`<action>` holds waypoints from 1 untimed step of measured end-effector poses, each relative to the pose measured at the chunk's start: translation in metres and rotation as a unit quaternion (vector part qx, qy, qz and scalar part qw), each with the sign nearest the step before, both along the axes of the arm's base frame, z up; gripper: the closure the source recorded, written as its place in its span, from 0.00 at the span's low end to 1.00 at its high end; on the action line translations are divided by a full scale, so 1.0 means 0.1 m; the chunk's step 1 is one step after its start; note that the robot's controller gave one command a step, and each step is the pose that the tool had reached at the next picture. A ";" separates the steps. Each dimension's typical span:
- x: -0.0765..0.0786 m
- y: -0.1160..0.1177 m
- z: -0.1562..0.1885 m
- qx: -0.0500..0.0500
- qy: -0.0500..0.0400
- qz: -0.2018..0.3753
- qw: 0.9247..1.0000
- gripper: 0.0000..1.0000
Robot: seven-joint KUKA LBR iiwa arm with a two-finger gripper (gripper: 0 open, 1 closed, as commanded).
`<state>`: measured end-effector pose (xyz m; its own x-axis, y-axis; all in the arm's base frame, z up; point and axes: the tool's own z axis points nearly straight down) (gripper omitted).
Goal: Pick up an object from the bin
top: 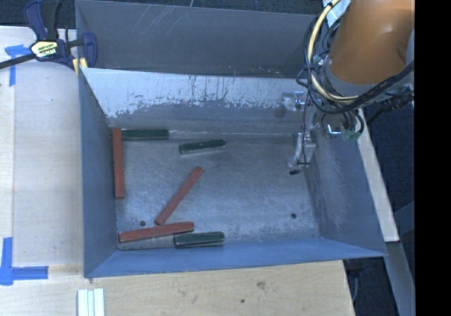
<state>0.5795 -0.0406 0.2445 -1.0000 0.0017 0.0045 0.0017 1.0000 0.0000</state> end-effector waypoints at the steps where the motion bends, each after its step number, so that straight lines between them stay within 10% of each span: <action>1: 0.01 0.00 0.05 0.000 -0.004 0.000 1.000 0.00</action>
Offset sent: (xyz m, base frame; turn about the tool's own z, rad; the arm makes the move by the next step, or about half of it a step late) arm 0.0279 0.0447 -0.0882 -0.0667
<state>0.5808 -0.0405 0.2494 -1.0000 0.0010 -0.0042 0.0010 1.0000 -0.0005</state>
